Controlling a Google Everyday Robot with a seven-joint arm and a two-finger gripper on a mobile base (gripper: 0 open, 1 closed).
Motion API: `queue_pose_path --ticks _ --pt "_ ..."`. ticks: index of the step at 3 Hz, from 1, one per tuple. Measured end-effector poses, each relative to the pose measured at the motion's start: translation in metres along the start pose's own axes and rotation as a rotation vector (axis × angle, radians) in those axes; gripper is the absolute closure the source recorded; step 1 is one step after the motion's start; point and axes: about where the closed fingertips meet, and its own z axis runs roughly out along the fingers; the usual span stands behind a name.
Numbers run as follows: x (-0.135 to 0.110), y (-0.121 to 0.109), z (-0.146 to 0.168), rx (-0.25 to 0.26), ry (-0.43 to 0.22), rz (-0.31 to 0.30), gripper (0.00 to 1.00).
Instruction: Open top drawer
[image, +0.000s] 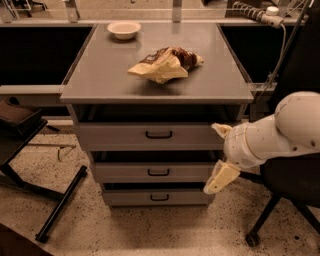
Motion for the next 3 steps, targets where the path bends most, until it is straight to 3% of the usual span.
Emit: queue_pose_path --ticks 1,2,3 --pt "0.016 -0.017 0.039 0.084 -0.042 0.012 0.00" --pt "0.010 -0.040 0.063 0.133 -0.099 -0.016 0.00" --pt "0.009 -0.048 0.074 0.134 -0.097 -0.025 0.00"
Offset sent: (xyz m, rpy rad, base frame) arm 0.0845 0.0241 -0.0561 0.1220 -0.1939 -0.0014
